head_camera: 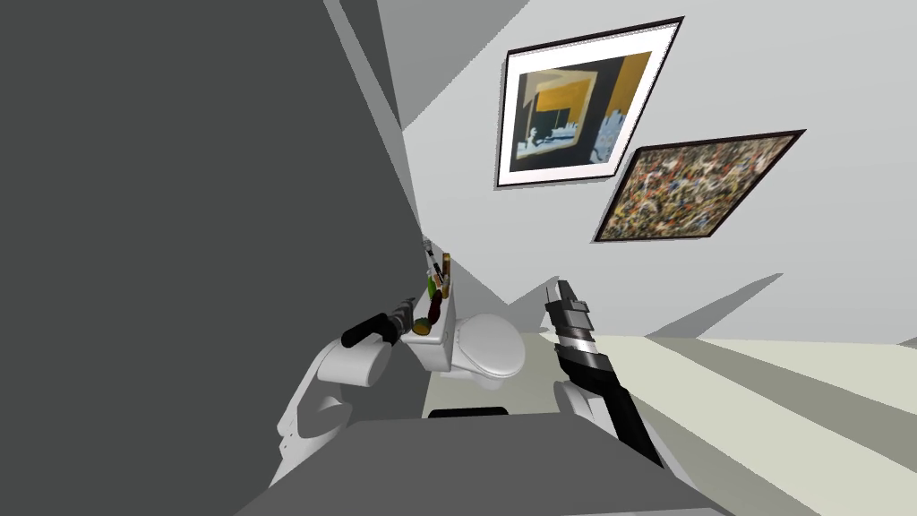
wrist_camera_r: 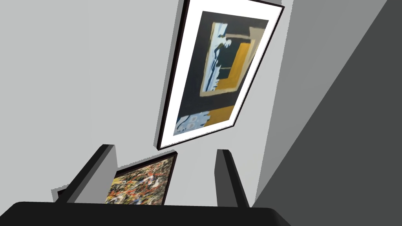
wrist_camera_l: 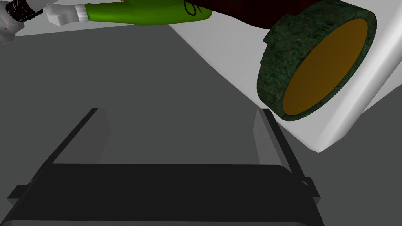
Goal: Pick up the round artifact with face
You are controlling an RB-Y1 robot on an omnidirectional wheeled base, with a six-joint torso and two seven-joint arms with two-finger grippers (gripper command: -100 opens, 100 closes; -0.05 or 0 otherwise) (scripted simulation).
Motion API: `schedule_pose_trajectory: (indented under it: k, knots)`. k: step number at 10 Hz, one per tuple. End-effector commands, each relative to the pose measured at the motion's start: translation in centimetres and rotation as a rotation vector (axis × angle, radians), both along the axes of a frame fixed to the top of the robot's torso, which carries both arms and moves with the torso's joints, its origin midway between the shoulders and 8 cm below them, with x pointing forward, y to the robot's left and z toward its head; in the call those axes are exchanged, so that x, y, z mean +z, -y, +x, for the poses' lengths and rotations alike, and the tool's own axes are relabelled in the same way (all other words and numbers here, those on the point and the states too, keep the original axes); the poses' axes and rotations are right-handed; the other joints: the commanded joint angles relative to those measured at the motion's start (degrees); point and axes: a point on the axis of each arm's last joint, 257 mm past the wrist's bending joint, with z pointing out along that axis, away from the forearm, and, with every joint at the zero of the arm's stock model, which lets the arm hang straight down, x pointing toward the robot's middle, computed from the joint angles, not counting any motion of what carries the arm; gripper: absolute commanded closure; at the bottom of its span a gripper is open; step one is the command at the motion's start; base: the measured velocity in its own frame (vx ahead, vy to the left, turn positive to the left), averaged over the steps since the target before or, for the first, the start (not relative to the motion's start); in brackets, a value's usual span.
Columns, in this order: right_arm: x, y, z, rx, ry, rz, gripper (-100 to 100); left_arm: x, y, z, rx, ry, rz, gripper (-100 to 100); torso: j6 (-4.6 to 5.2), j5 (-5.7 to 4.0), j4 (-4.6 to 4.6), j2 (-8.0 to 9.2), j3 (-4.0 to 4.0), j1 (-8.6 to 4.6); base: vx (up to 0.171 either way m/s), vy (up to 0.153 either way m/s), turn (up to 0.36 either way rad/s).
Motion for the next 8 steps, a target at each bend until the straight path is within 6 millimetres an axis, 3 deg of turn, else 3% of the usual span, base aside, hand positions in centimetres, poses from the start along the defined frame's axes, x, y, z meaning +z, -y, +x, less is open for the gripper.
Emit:
schedule_pose_trajectory:
  k: [1, 8]
  knots:
    - [0.0, 0.0, 0.0, 0.0, 0.0, 0.0, 0, -0.6, 0.1, -0.5, 0.005, -0.037, 0.0, -100, 0.0, 0.0, 0.0, 0.0, 0.0, 0.0, 0.026, 0.006, -0.014]
    - [0.0, 0.0, 0.0, 0.0, 0.0, 0.0, 0, -2.5, 0.7, -2.7, 0.029, -0.166, -0.008, -100, -0.01, 0.01, -0.01, -0.03, -0.02, 0.02, 0.027, 0.008, -0.016]
